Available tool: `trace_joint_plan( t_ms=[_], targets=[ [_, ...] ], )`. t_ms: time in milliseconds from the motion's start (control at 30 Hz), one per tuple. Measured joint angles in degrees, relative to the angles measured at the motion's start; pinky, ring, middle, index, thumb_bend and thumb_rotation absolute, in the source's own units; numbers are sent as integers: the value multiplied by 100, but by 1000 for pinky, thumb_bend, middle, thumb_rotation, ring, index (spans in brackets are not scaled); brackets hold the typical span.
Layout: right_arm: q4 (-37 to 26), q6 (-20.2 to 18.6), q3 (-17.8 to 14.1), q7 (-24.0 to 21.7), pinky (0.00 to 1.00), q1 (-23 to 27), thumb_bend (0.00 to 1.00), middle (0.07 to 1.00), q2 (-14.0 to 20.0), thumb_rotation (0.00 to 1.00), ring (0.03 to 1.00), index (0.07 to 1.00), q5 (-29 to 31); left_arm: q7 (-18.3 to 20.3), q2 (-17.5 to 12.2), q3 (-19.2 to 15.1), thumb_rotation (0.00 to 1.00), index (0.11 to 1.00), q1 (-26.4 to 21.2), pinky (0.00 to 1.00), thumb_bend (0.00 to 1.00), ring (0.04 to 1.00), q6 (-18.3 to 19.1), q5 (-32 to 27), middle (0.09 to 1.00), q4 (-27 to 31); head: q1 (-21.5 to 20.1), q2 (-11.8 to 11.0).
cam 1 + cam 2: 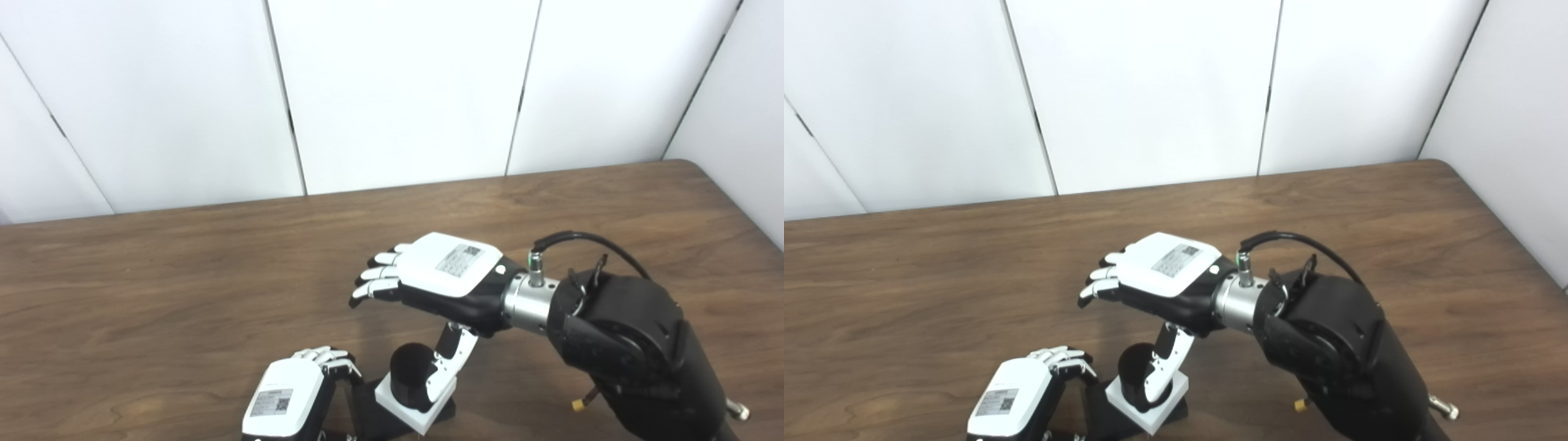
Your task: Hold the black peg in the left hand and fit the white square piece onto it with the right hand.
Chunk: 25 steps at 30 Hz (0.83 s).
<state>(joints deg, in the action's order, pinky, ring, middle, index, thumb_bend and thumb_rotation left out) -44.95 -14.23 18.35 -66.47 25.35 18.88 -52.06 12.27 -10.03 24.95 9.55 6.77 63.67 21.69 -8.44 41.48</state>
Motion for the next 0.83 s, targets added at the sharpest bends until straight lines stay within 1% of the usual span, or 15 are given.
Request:
trace_joint_plan(
  t_ms=[233,367,400,433,533,600,667,733,833],
  targets=[
    [-206,-149,-85,-5,970,158,1000,912,53,478,962,856,9,-2,-4,-4,53,490,-4,841,514,829,0,-1,770,-2,18,-9],
    [-327,-211,-103,-6,963,218,1000,908,89,473,960,853,57,33,-12,-4,65,495,-23,847,513,828,2,5,768,-1,26,-9],
    [-327,-225,-104,-6,961,220,1000,909,101,477,959,851,62,56,-13,-4,118,592,-31,845,608,824,2,12,767,0,35,-9],
    [-327,-236,-104,-6,961,219,1000,910,115,478,959,848,75,86,-14,-2,170,661,-39,846,667,824,2,40,772,5,35,0],
    [-327,-259,-106,-6,958,219,1000,909,146,477,956,843,105,160,-45,30,289,775,-51,862,755,835,-4,197,805,41,35,9],
    [-327,-264,-106,-5,957,218,1000,908,147,476,955,844,111,207,-63,45,334,810,-55,881,776,847,-5,300,826,63,26,0],
    [-327,-267,-106,-5,957,215,1000,907,146,475,954,851,112,259,-65,62,379,846,-62,908,827,866,-6,395,854,83,18,9],
    [-326,-271,-113,-2,957,204,1000,906,147,471,954,853,123,312,-65,65,388,874,-76,915,879,875,-15,447,871,92,18,9],
    [-326,-272,-128,0,950,190,1000,908,149,461,953,854,139,344,-68,67,371,916,-93,925,960,890,-33,480,894,92,35,18]
  ],
)
